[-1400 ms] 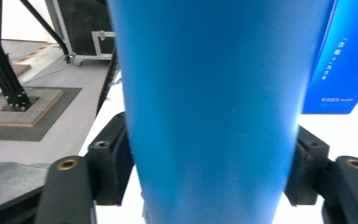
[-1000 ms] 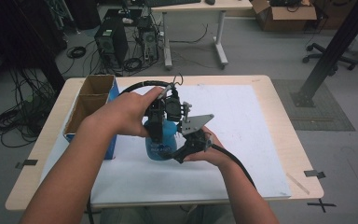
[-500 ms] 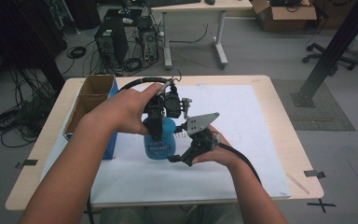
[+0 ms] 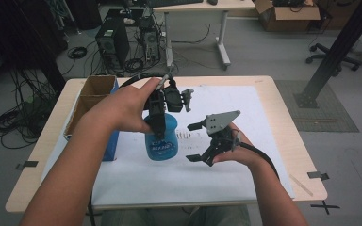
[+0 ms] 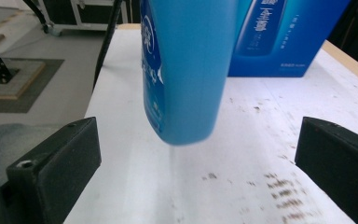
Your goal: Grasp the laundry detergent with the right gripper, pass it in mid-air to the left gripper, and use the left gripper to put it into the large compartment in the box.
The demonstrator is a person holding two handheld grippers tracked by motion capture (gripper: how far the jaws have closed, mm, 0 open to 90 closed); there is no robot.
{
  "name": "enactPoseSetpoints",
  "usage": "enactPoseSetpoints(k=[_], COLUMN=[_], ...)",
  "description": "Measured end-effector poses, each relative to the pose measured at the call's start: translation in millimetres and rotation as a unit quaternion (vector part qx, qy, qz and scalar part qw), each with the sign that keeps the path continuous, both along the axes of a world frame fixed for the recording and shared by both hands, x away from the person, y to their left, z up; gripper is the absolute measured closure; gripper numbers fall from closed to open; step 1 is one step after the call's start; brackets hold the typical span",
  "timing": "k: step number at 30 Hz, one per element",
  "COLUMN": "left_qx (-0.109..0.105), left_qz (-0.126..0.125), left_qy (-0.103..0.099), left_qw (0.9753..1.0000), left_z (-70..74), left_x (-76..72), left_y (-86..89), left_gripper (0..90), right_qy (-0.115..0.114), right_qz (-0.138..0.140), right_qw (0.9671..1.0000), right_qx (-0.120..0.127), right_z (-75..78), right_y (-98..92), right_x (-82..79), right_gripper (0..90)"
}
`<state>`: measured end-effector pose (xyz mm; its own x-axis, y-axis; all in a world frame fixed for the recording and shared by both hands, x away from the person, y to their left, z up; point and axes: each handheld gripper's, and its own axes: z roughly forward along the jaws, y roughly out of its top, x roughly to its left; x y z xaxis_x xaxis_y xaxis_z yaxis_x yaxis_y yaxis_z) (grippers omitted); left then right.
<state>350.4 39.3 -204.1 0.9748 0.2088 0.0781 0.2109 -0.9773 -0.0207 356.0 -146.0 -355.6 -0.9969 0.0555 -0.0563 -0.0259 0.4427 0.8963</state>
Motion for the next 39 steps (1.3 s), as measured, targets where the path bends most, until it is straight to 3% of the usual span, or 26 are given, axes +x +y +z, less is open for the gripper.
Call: enactPoseSetpoints(k=[3, 11, 21, 27, 30, 39], left_qx=[0.003, -0.005, -0.013, -0.028, -0.034, -0.046], left_qz=[0.007, 0.062, 0.134, 0.177, 0.205, 0.258], left_qy=[0.002, -0.001, -0.019, -0.025, -0.028, -0.039], left_qw=[1.0, 0.9981, 0.9908, 0.9834, 0.9779, 0.9643], left_z=[2.1, 9.7, 24.1, 35.1, 41.8, 60.8], left_x=[0.7, 4.9, 12.4, 16.1, 18.0, 22.7], left_y=[-0.7, 1.6, 10.9, 21.8, 28.5, 47.1], left_gripper=[38.1, 38.1, 38.1, 38.1, 38.0, 38.0], right_qy=[-0.004, -0.011, -0.011, -0.009, -0.01, -0.005], right_qz=[-0.006, -0.018, -0.029, -0.033, -0.031, -0.035], right_qw=[1.0, 0.9994, 0.9989, 0.9987, 0.9986, 0.9983], right_qx=[-0.007, -0.026, -0.035, -0.039, -0.041, -0.046], right_z=[4.6, 11.9, 16.2, 16.3, 16.5, 15.5], right_y=[-6.8, -24.4, -40.6, -45.2, -46.4, -49.1], right_x=[-0.5, -0.8, -1.9, -1.5, -1.3, 0.1], right_gripper=[0.1, 0.2, 0.2, 0.2, 0.2, 0.1])
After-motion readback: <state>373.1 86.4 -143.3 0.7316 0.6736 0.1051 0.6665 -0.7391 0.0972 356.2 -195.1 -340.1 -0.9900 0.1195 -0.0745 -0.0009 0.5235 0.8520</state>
